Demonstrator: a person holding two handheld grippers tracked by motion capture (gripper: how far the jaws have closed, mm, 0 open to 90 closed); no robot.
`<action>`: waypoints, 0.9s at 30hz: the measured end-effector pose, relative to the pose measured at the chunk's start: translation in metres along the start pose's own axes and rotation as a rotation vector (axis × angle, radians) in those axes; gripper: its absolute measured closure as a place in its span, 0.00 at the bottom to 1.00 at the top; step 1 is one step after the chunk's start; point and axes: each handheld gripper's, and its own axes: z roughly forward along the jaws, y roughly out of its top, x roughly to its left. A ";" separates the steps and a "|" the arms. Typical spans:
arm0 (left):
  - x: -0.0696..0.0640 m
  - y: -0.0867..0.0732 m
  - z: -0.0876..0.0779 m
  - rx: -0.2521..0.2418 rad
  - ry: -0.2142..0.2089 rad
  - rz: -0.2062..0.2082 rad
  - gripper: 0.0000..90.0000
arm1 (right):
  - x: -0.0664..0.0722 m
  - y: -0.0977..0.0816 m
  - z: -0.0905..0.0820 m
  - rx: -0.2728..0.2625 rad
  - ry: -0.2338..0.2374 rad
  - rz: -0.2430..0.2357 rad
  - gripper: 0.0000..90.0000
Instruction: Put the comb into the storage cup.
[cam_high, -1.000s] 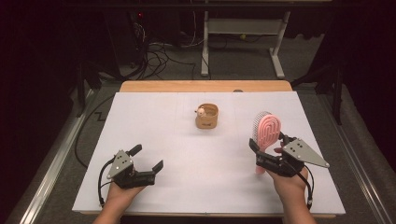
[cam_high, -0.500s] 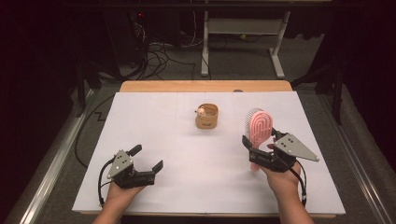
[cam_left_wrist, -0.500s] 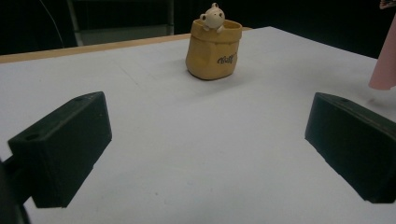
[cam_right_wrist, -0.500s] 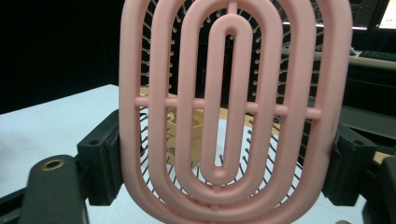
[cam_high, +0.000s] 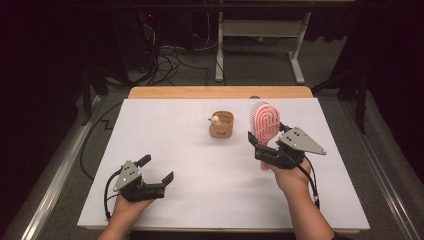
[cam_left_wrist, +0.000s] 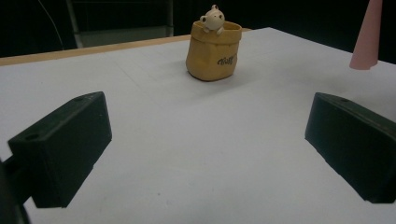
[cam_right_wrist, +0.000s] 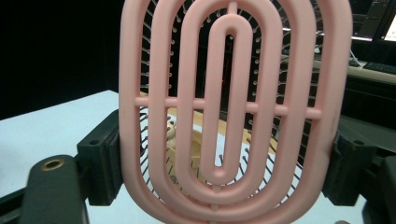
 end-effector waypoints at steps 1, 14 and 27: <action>0.000 0.000 0.000 0.000 0.000 0.001 0.01 | 0.000 0.002 0.002 0.000 0.002 0.005 0.22; 0.000 -0.001 0.000 0.004 -0.002 0.000 0.01 | -0.004 0.016 0.033 0.005 0.006 0.027 0.22; 0.001 -0.001 0.000 0.003 -0.007 -0.004 0.02 | -0.007 0.030 0.061 0.008 -0.003 0.033 0.22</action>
